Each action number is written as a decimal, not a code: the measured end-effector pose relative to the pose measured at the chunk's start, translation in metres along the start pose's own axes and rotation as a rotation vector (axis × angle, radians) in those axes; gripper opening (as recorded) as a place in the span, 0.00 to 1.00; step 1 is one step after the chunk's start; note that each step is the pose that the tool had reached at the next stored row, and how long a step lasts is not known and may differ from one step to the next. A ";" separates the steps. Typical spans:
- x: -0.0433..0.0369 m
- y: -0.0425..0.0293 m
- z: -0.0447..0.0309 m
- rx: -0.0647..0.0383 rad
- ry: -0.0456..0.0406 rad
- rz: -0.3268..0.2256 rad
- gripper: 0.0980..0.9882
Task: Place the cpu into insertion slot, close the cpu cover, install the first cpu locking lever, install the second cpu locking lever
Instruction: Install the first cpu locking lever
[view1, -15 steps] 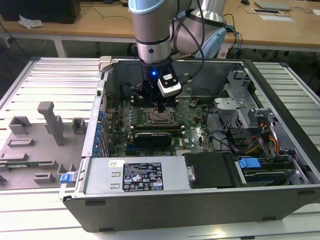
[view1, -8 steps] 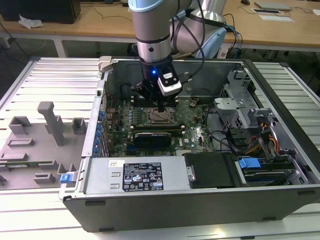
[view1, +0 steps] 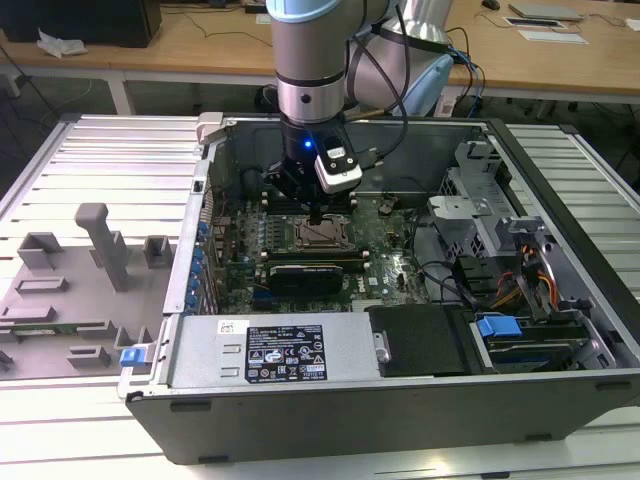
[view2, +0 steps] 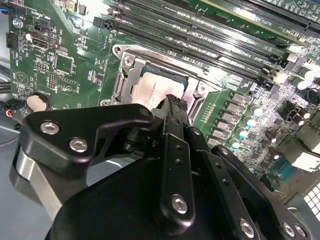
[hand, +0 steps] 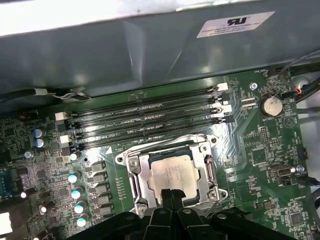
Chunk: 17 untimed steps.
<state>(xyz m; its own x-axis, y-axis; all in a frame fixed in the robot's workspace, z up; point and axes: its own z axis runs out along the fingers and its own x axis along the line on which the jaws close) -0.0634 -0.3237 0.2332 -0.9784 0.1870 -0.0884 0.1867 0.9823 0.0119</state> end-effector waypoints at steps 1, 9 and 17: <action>-0.0019 0.0004 0.0002 0.000 0.0000 0.000 0.01; -0.0062 0.0011 -0.0040 0.000 0.0004 0.000 0.01; -0.0064 0.0011 -0.0065 0.000 0.0004 0.000 0.01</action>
<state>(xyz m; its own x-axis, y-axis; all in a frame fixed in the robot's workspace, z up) -0.0575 -0.3238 0.2402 -0.9784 0.1872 -0.0880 0.1869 0.9823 0.0116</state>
